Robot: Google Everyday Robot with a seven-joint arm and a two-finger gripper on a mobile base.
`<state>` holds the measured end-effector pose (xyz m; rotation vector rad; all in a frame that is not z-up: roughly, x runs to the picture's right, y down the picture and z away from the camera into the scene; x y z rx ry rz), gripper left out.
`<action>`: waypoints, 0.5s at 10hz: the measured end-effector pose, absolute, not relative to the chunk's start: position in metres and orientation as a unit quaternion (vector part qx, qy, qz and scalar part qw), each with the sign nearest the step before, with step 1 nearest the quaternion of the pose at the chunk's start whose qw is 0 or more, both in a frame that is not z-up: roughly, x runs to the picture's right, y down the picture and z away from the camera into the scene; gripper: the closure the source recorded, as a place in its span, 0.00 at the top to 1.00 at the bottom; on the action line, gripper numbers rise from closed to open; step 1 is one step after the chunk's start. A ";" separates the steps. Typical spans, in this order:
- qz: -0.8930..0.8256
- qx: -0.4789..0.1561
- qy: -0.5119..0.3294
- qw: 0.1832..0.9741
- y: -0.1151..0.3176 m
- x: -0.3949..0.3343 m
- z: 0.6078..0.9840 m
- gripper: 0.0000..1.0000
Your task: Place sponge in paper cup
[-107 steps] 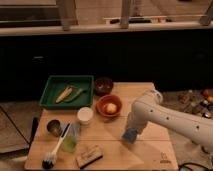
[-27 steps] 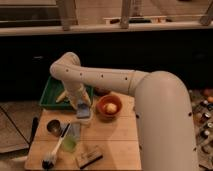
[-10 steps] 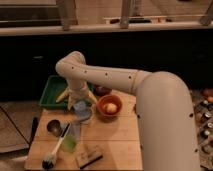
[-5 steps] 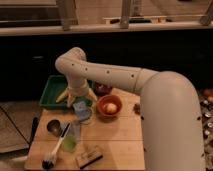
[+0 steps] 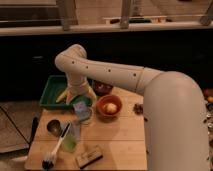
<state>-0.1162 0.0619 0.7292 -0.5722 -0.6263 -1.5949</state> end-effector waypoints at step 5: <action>-0.694 -0.246 -0.272 0.620 0.061 -0.116 0.729 0.80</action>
